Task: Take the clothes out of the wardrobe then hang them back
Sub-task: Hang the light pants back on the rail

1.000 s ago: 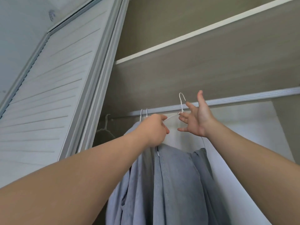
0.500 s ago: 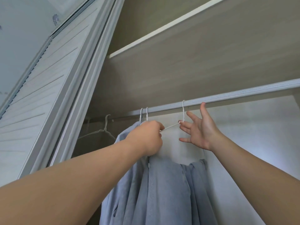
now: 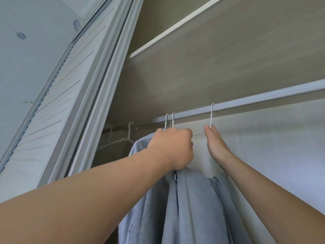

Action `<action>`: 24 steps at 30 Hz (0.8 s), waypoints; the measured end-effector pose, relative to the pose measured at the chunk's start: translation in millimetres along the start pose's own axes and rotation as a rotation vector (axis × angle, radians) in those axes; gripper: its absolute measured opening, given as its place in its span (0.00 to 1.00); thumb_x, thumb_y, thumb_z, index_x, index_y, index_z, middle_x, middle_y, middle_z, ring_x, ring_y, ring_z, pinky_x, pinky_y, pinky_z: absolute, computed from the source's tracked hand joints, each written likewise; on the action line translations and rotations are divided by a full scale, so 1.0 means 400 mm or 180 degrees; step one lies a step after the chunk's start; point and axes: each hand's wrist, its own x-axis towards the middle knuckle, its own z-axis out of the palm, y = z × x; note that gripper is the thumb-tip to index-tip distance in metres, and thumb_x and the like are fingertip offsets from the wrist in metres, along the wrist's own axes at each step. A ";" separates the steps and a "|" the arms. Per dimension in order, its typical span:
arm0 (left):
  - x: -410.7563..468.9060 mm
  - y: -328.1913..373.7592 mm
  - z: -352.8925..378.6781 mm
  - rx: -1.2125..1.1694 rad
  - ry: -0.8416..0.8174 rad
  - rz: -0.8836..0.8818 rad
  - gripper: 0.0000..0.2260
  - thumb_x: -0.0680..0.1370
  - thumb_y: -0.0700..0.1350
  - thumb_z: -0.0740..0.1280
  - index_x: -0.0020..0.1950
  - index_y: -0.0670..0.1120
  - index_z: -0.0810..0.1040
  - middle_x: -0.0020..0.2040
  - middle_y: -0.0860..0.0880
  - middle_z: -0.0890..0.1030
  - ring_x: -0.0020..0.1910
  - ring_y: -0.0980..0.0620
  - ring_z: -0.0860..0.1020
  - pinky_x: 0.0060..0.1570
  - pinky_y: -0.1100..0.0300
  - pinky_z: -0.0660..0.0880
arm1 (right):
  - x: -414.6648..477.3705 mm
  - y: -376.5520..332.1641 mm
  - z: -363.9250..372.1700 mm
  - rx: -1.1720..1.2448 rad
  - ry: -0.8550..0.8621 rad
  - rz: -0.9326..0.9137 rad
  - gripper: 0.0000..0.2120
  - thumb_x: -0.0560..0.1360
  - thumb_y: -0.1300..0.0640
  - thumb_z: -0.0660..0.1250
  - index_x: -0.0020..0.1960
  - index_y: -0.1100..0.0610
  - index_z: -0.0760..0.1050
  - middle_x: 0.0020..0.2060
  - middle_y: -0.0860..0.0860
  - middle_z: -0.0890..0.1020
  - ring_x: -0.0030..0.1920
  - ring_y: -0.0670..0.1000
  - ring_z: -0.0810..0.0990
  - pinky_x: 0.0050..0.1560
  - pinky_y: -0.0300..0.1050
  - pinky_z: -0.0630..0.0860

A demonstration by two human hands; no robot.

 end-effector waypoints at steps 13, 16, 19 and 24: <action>-0.012 -0.115 0.013 0.0427 -0.0709 -0.0285 0.25 0.79 0.49 0.59 0.77 0.54 0.62 0.76 0.49 0.65 0.73 0.43 0.63 0.67 0.47 0.61 | 0.084 -0.003 0.196 0.0399 -0.0306 0.0277 0.16 0.79 0.47 0.56 0.57 0.55 0.76 0.59 0.54 0.78 0.57 0.53 0.75 0.59 0.49 0.70; -0.017 -0.133 0.018 0.0492 -0.0918 -0.0393 0.28 0.79 0.46 0.59 0.79 0.56 0.59 0.75 0.48 0.65 0.73 0.43 0.63 0.68 0.47 0.63 | 0.104 0.002 0.224 0.0378 -0.0419 0.0286 0.18 0.78 0.45 0.55 0.59 0.54 0.76 0.58 0.53 0.78 0.58 0.54 0.76 0.60 0.49 0.71; -0.020 -0.151 0.031 0.0589 -0.1031 -0.0426 0.29 0.79 0.44 0.59 0.79 0.56 0.57 0.75 0.48 0.66 0.72 0.43 0.64 0.67 0.46 0.64 | 0.122 0.005 0.254 0.0264 -0.0577 0.0325 0.26 0.71 0.40 0.54 0.62 0.51 0.75 0.60 0.51 0.78 0.60 0.53 0.75 0.64 0.52 0.70; -0.026 -0.180 0.055 0.0648 -0.1160 -0.0480 0.33 0.77 0.39 0.61 0.80 0.53 0.54 0.70 0.46 0.71 0.66 0.42 0.69 0.57 0.49 0.69 | 0.151 0.035 0.315 0.0295 -0.0650 0.0292 0.32 0.66 0.36 0.52 0.65 0.48 0.73 0.62 0.50 0.78 0.62 0.54 0.75 0.67 0.56 0.69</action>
